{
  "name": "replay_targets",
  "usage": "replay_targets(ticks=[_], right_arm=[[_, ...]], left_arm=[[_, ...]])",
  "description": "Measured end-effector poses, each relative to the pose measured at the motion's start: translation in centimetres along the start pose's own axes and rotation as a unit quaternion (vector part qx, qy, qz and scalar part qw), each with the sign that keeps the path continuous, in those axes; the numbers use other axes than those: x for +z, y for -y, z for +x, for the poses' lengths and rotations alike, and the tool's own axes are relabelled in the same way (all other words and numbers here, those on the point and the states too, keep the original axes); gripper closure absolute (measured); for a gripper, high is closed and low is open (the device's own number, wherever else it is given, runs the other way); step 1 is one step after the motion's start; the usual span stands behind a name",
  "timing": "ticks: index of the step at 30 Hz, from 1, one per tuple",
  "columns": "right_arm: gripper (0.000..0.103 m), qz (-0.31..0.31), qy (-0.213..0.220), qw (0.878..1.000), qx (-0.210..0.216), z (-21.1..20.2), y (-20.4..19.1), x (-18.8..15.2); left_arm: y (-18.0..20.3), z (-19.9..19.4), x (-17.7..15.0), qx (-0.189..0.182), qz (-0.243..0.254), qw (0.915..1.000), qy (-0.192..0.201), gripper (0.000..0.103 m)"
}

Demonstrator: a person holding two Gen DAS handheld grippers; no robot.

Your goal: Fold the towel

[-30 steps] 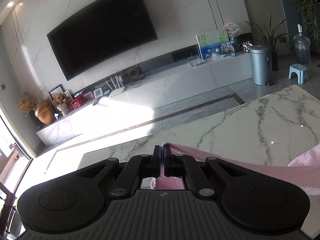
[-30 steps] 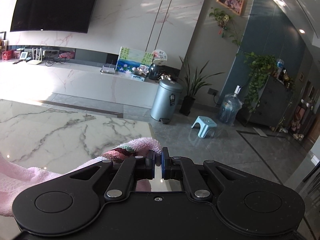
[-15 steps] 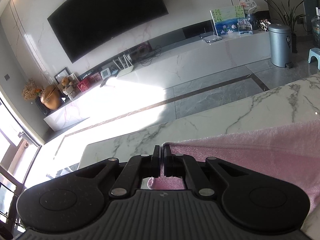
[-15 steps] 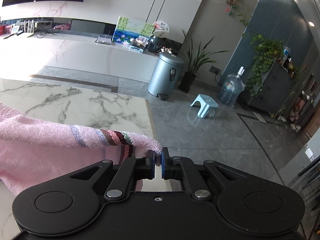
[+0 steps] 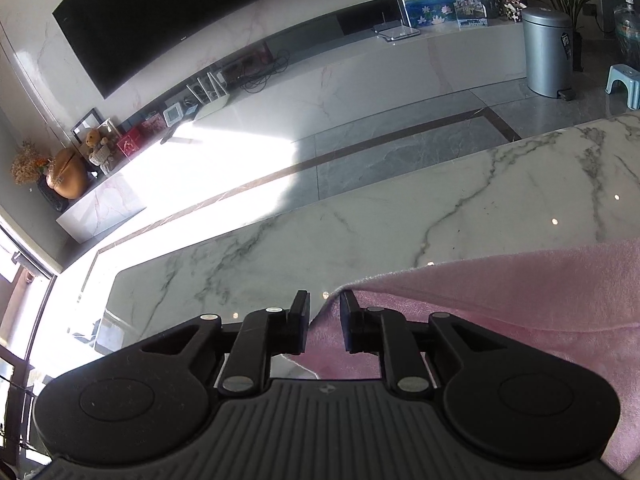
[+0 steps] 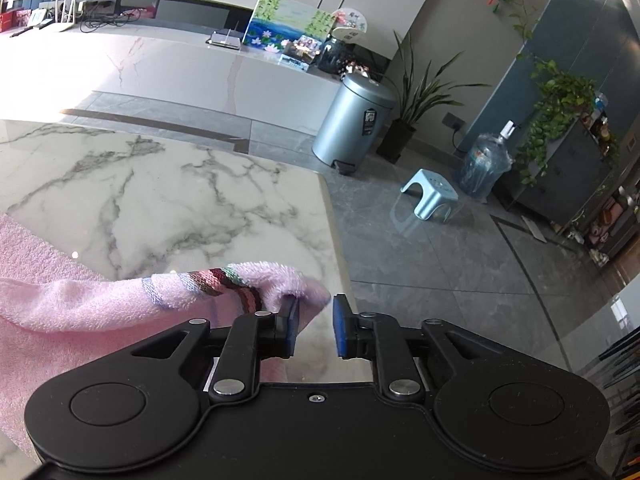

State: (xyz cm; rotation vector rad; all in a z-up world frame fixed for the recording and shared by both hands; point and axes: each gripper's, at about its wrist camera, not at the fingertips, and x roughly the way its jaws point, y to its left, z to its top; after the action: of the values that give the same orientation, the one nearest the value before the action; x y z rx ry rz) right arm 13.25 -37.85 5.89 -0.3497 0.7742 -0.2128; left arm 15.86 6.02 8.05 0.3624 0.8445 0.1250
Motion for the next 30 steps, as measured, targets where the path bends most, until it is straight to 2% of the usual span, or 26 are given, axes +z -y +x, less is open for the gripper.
replay_targets(ticks=[2,5,8,14,21,25,30], right_arm=[[0.068,0.003,0.002,1.000,0.001,-0.2,0.2,0.1],[0.068,0.005,0.005,1.000,0.006,-0.7,0.4,0.1],[0.068,0.001,0.010,1.000,0.016,-1.9,0.3,-0.1],[0.068,-0.006,0.015,0.999,0.037,-4.0,-0.3,-1.1],[0.068,-0.023,0.005,0.998,0.063,-5.5,-1.4,-3.1],[0.068,-0.038,-0.009,0.995,0.092,-5.8,-2.3,-4.5],[0.067,-0.069,-0.032,0.983,0.167,-6.2,-3.8,-6.2]], left_arm=[[0.3,-0.1,0.1,-0.002,0.003,1.0000,0.001,0.072],[0.7,-0.8,0.2,-0.003,0.004,0.9999,0.009,0.068],[1.2,-2.0,0.0,-0.021,0.000,0.9997,0.014,0.065],[3.3,-4.2,-0.9,-0.048,0.022,0.9984,0.021,0.063],[6.5,-5.6,-3.8,-0.096,0.047,0.9942,0.003,0.062],[8.4,-5.6,-6.0,-0.119,0.068,0.9904,-0.017,0.062],[9.9,-5.9,-8.7,-0.160,0.072,0.9839,-0.034,0.061]])
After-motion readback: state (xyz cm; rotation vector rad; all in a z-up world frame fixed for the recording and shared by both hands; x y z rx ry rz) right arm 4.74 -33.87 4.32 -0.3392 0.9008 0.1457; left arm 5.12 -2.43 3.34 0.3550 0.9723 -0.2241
